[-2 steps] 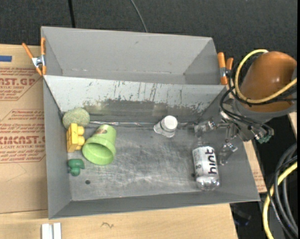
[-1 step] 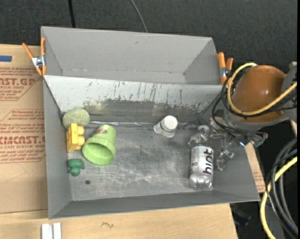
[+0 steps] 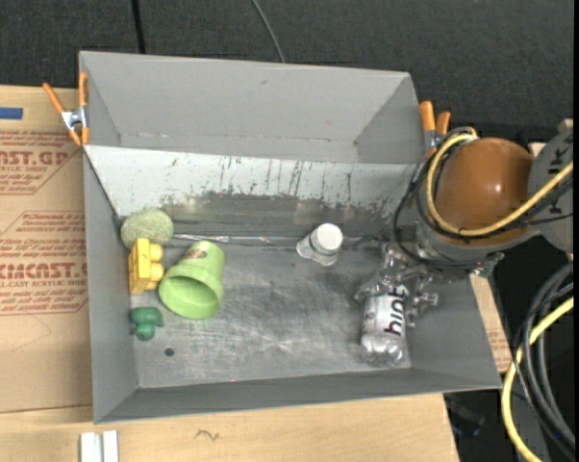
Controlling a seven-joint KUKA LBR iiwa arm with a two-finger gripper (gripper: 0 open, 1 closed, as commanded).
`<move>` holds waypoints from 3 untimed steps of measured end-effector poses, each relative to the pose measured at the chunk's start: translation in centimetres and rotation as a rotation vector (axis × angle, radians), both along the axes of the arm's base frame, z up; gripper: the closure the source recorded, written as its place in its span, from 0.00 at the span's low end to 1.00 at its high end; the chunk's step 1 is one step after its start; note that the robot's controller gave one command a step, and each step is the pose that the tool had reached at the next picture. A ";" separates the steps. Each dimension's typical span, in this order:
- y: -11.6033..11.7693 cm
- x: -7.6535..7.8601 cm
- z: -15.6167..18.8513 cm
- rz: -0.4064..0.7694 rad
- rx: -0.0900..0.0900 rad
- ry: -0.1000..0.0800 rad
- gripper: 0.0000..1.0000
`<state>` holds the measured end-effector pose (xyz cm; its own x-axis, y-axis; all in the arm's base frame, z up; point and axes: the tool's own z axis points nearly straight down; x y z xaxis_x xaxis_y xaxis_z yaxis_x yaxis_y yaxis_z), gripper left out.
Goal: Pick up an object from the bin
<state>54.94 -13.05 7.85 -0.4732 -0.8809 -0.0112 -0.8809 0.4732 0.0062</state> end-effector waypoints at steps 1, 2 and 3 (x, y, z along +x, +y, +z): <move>0.0 0.0 0.0 0.000 0.000 0.000 1.00; 0.1 -0.1 0.3 0.001 0.000 -0.001 1.00; 0.0 -0.3 1.6 0.003 -0.005 0.001 1.00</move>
Offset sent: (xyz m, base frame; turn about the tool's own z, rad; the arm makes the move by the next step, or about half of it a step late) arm -0.0002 -0.0001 0.0469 -0.0001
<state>54.69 -13.05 9.50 -0.4705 -0.8824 -0.0061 -0.8824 0.4705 0.0045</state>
